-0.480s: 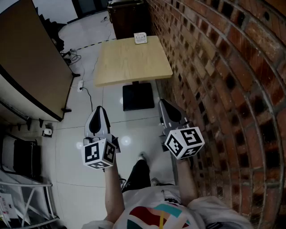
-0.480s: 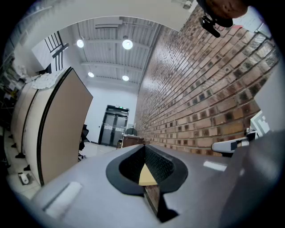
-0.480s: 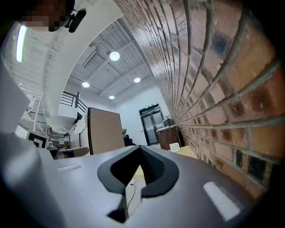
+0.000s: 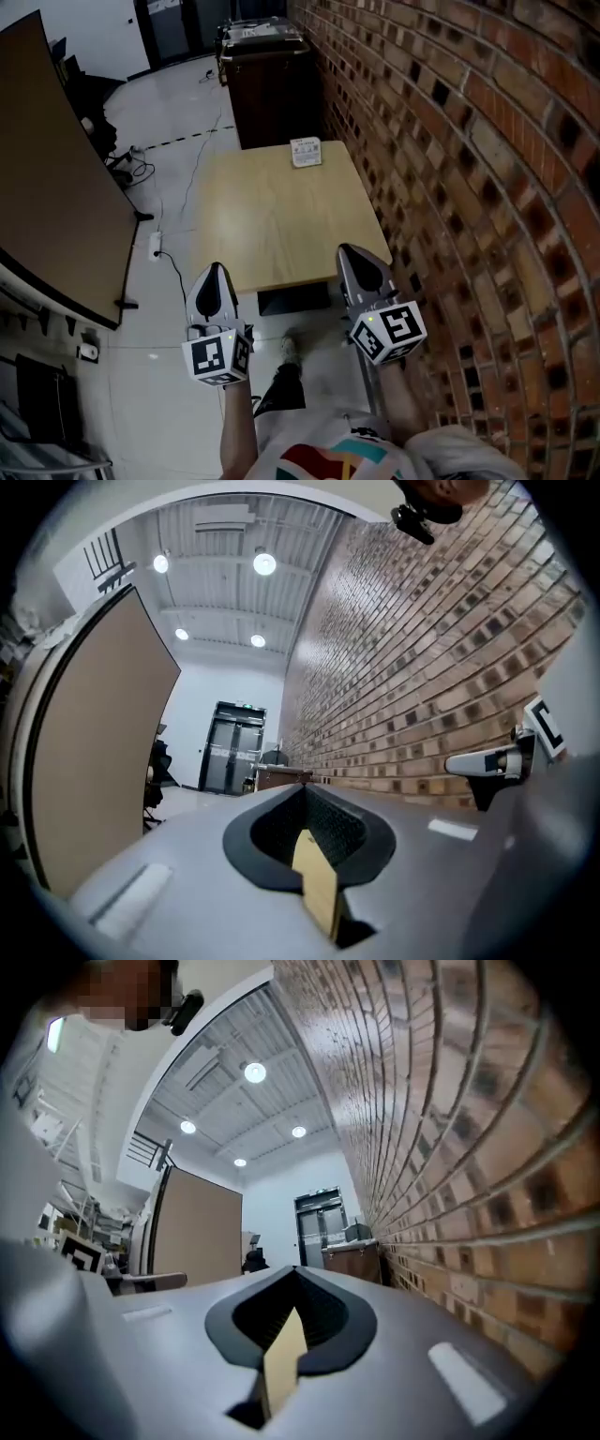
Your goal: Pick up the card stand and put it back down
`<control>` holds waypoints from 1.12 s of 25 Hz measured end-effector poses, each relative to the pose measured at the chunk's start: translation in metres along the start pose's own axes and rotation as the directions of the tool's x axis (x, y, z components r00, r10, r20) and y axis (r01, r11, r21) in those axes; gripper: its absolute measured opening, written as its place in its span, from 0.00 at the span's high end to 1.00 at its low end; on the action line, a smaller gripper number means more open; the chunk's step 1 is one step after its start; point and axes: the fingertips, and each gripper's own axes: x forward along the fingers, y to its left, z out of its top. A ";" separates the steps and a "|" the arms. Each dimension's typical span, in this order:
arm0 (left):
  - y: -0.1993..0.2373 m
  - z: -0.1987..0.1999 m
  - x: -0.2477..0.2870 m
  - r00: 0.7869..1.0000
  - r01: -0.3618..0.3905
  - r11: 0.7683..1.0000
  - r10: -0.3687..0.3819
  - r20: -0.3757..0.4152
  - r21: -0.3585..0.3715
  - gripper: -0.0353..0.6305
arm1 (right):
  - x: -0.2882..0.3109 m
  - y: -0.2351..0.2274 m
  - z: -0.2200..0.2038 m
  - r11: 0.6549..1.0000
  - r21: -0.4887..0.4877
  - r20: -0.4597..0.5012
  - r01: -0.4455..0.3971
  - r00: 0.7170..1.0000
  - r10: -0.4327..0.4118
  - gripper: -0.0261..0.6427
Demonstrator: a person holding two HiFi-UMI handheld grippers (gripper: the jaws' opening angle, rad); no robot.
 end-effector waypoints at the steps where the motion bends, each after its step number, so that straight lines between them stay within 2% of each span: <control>1: 0.009 0.004 0.028 1.000 0.011 1.000 -0.011 -0.003 0.012 0.94 | 0.025 -0.010 0.003 1.000 -0.023 -0.001 0.017 1.000 -0.017 0.96; 3: 0.023 0.016 0.081 1.000 0.027 0.999 -0.027 -0.006 0.019 0.94 | 0.069 -0.031 0.010 0.999 -0.027 -0.002 0.044 0.999 -0.044 0.96; 6: 0.040 0.032 0.141 1.000 0.020 1.000 -0.020 -0.002 -0.004 0.94 | 0.117 -0.057 0.009 0.997 0.027 -0.044 0.067 0.997 -0.066 0.96; 10: 0.047 0.022 0.193 1.000 -0.005 1.000 0.004 -0.028 -0.023 0.94 | 0.149 -0.087 -0.011 0.994 0.054 -0.115 0.091 0.990 -0.085 0.96; 13: 0.048 0.000 0.216 0.997 -0.025 0.999 0.022 -0.070 -0.045 0.94 | 0.172 -0.104 -0.026 0.993 0.112 -0.174 0.031 0.985 -0.011 0.96; 14: 0.049 -0.006 0.222 0.996 -0.030 0.998 0.025 -0.086 -0.051 0.94 | 0.180 -0.109 -0.030 0.992 0.124 -0.179 0.014 0.984 0.009 0.92; 16: 0.047 -0.010 0.234 0.995 -0.028 0.998 0.022 -0.100 -0.056 0.94 | 0.200 -0.125 -0.031 0.994 0.106 -0.179 0.024 0.984 -0.005 0.86; 19: 0.042 -0.011 0.255 0.995 -0.012 0.999 0.008 -0.095 -0.042 0.94 | 0.249 -0.160 -0.038 0.999 0.020 -0.200 0.035 0.979 -0.030 0.82; 20: 0.042 -0.013 0.261 0.995 -0.007 0.999 0.003 -0.098 -0.038 0.94 | 0.275 -0.173 -0.043 1.000 0.006 -0.218 0.024 0.976 -0.022 0.74; 23: 0.044 -0.032 0.270 0.991 -0.012 0.999 0.006 -0.131 -0.044 0.94 | 0.355 -0.220 -0.082 0.999 -0.022 -0.340 0.037 0.940 -0.043 0.21; 24: 0.044 -0.039 0.270 0.988 -0.014 0.999 0.006 -0.156 -0.051 0.94 | 0.376 -0.236 -0.100 0.997 -0.054 -0.391 0.063 0.917 -0.079 0.10; 26: 0.045 -0.054 0.268 0.977 -0.010 0.998 -0.003 -0.213 -0.061 0.94 | 0.406 -0.266 -0.137 0.986 -0.114 -0.470 0.121 0.868 -0.161 0.10; 28: 0.051 -0.069 0.264 0.967 -0.020 0.998 0.004 -0.256 -0.059 0.94 | 0.425 -0.286 -0.166 0.980 -0.102 -0.513 0.173 0.834 -0.201 0.10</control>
